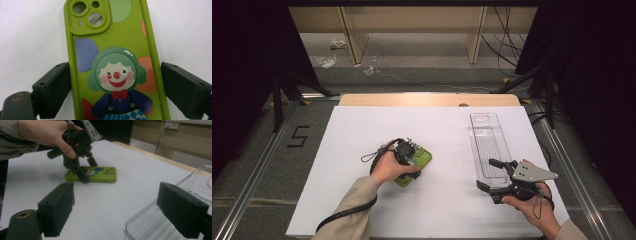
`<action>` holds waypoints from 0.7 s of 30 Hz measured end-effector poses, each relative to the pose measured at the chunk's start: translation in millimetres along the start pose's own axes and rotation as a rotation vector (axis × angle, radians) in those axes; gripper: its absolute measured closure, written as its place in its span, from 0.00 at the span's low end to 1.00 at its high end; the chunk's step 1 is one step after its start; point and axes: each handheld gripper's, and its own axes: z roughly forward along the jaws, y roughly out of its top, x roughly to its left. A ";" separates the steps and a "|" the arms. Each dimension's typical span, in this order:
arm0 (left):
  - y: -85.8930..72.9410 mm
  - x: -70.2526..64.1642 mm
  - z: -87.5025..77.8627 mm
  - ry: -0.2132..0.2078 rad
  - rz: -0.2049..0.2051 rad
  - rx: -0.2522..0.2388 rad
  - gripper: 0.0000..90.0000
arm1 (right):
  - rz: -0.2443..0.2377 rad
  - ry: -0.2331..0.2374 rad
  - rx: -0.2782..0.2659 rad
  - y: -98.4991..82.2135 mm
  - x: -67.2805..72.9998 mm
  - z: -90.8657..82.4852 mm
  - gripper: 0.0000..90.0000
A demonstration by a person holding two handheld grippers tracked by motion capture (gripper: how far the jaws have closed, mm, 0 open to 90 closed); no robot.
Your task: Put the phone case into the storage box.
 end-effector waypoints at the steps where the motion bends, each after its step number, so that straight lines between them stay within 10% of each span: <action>1: 0.0 0.0 0.0 0.000 -0.001 0.000 0.13 | 0.000 0.001 0.000 0.0 0.0 0.1 0.17; 21: -2.5 -2.3 -1.6 0.001 -0.017 -0.020 0.17 | 0.001 0.004 0.000 0.3 0.5 -0.1 0.17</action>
